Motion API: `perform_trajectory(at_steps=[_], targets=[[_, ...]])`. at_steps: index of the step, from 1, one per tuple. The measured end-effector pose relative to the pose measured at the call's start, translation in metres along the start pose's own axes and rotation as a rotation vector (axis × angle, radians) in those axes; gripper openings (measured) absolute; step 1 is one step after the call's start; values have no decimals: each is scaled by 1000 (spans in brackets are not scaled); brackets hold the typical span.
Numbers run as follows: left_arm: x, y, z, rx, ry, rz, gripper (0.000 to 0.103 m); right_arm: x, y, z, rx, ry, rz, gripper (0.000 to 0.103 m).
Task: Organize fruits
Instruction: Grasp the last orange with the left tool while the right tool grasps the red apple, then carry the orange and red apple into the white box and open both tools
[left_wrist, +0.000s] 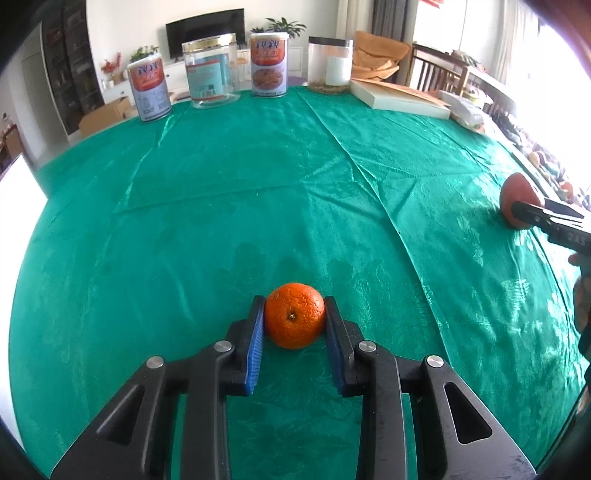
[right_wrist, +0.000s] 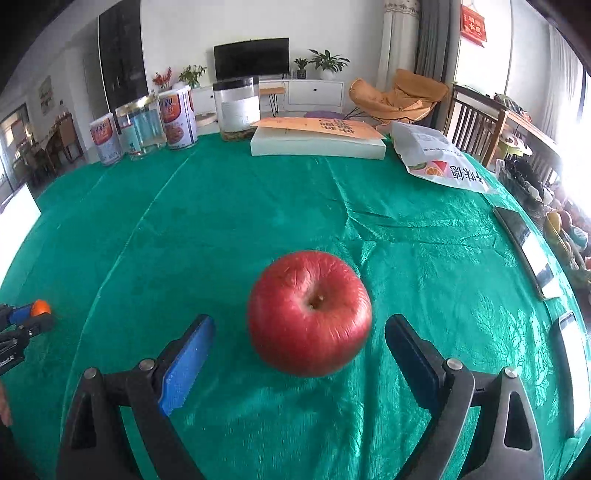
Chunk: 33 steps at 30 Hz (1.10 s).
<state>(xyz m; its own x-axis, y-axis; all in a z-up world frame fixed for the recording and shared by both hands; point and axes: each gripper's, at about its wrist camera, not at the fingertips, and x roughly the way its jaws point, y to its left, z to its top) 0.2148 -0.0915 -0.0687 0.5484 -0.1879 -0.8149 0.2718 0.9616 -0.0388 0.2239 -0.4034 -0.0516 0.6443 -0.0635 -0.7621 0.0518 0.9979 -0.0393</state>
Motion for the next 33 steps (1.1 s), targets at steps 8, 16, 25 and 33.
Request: perform_trajectory(at_steps=[8, 16, 25, 33], targets=[[-27, 15, -7, -33, 56, -73, 29, -2, -10, 11, 127, 121, 113, 68], [-155, 86, -17, -65, 36, -169, 29, -62, 82, 24, 131, 224, 510, 68], [-246, 296, -17, -310, -23, 73, 29, -140, 380, 88, -269, 186, 845, 68], [-160, 421, -63, -552, 153, 203, 29, -107, 607, 100, -598, 173, 729, 68]])
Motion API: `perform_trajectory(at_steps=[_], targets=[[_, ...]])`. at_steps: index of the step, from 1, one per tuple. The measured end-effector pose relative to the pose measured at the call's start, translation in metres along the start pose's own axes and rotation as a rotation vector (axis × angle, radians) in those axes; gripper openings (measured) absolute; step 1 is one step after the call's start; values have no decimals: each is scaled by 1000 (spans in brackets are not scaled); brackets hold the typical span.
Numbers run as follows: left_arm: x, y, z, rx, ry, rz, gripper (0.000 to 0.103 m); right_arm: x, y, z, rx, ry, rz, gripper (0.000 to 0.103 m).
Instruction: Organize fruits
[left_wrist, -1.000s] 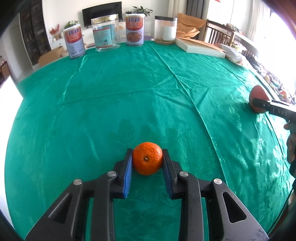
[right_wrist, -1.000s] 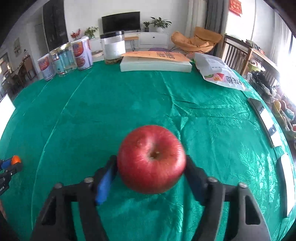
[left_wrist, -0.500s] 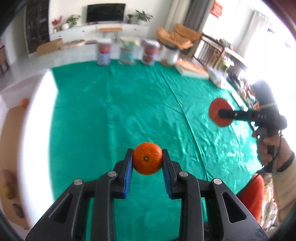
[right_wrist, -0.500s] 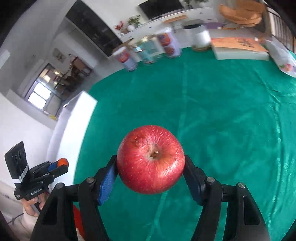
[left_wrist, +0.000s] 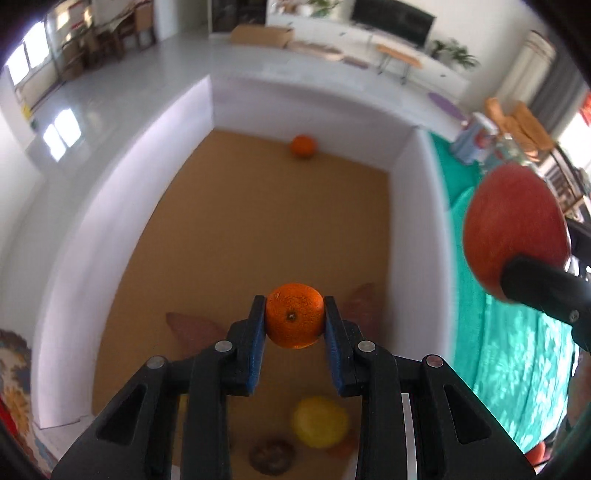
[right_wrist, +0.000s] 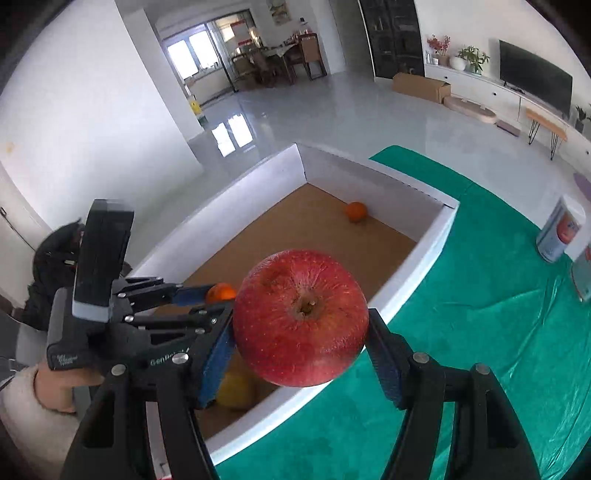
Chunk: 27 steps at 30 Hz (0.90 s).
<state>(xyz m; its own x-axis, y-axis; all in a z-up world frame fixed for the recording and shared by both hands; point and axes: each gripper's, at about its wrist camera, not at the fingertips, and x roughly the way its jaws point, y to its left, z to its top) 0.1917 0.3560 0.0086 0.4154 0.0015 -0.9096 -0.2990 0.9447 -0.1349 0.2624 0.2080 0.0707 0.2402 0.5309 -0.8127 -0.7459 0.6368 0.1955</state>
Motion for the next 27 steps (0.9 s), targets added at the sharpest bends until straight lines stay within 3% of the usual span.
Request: perform_trajectory(at_steps=[6, 9, 12, 14, 18, 20, 24, 27], targets=[[46, 15, 10, -57, 88, 22, 30, 92, 11, 24, -89, 149, -144, 68], [61, 20, 12, -86, 129, 19, 32, 123, 5, 24, -79, 194, -169, 68], [65, 22, 14, -85, 127, 26, 50, 140, 3, 24, -85, 242, -188, 69], [60, 24, 13, -85, 102, 29, 74, 141, 3, 27, -90, 221, -188, 74], [21, 22, 12, -54, -21, 74, 85, 113, -2, 39, -34, 152, -181, 81], [-8, 18, 9, -19, -99, 107, 93, 84, -3, 47, -8, 113, -182, 90], [-79, 6, -15, 45, -310, 240, 100, 27, 6, 46, 19, 72, -199, 95], [-112, 7, -41, 4, -401, 286, 101, -9, 21, 27, 20, 50, -197, 96]])
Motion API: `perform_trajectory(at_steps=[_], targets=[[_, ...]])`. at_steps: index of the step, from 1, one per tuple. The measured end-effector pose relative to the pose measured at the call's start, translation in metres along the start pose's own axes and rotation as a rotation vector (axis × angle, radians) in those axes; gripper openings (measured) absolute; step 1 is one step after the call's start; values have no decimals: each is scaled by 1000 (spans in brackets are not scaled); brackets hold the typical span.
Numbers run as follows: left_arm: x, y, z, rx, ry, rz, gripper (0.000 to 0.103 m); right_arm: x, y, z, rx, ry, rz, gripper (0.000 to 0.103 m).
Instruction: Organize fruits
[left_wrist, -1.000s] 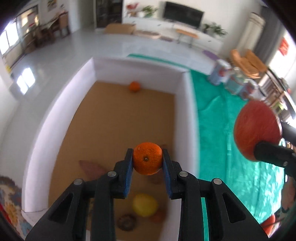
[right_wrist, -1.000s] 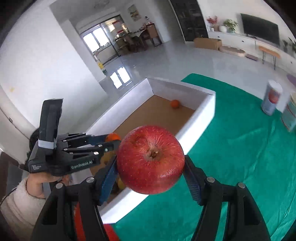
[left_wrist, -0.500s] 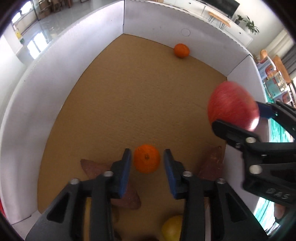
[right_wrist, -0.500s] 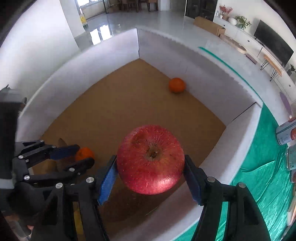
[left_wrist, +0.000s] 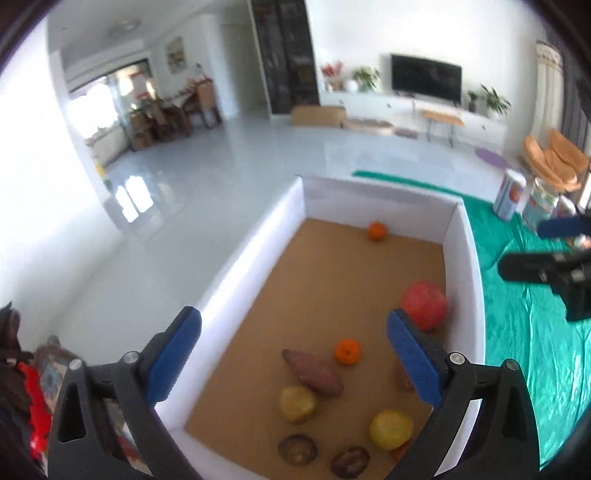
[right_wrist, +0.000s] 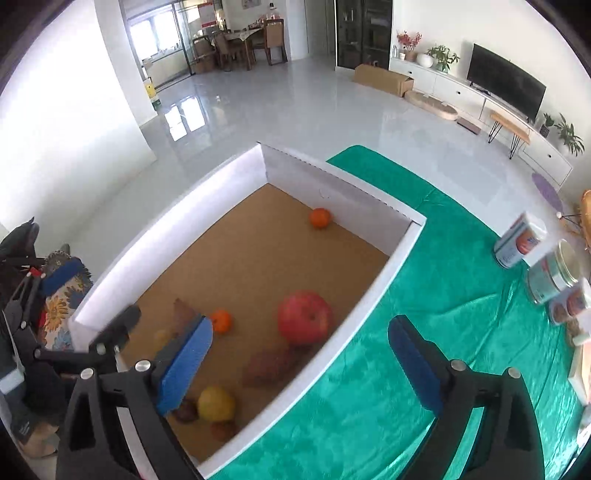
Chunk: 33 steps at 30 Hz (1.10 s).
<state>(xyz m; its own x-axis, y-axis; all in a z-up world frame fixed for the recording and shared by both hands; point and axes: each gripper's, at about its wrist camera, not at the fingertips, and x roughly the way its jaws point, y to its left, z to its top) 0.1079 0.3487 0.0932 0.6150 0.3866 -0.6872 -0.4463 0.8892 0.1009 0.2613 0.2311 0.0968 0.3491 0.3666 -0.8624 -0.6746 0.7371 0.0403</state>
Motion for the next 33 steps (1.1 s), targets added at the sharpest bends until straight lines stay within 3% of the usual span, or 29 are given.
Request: perform_trajectory(at_steps=[5, 11, 16, 22, 33], targets=[[-20, 23, -21, -136, 37, -5, 101, -34, 24, -50, -37, -16, 15, 96], [-44, 26, -40, -89, 39, 52, 101, -48, 51, -86, -11, 2, 88, 96], [-49, 28, -49, -84, 75, 57, 101, -54, 71, -94, -23, 12, 86, 96], [-43, 36, -58, -101, 175, 26, 101, -43, 80, -96, -11, 33, 52, 96], [-39, 48, -56, -123, 230, 14, 101, -36, 101, -93, -50, 53, 10, 96]])
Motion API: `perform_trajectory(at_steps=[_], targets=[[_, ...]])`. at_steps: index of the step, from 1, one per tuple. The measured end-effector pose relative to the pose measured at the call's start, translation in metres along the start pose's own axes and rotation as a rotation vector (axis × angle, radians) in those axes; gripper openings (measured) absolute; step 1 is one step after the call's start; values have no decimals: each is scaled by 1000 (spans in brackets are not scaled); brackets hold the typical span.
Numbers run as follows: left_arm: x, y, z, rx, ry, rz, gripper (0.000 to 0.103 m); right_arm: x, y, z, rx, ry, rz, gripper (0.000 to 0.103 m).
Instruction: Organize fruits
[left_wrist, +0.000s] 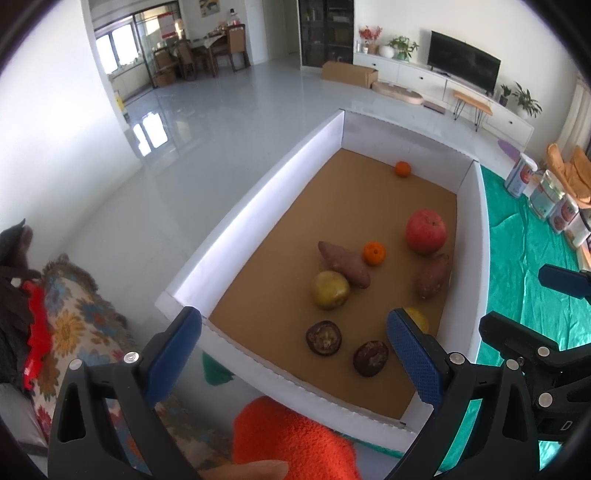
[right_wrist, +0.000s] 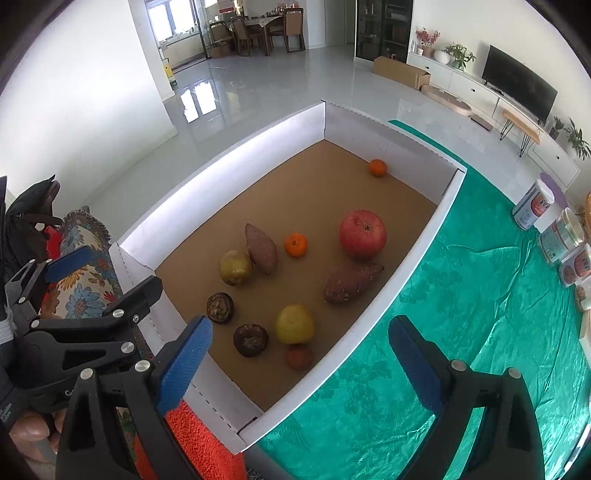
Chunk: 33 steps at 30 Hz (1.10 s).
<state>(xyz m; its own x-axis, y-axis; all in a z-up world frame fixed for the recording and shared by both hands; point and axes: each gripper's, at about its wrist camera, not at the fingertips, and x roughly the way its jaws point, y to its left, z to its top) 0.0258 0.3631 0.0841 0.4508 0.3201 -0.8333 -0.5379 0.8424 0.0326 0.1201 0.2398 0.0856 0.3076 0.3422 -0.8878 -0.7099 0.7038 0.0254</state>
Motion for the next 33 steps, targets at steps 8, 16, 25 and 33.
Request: perform_trajectory(at_steps=[8, 16, 25, 33], targets=[[-2, 4, 1, -1, -8, 18, 101, -2, 2, 3, 6, -12, -17, 96], [1, 9, 1, -8, 18, 22, 102, -1, 1, 4, 35, -7, -22, 96], [5, 8, 2, 4, 20, 1, 102, 1, 4, 5, 27, 3, -32, 96], [8, 7, -1, 5, 21, -33, 102, 6, 1, 4, 36, 4, -27, 96]])
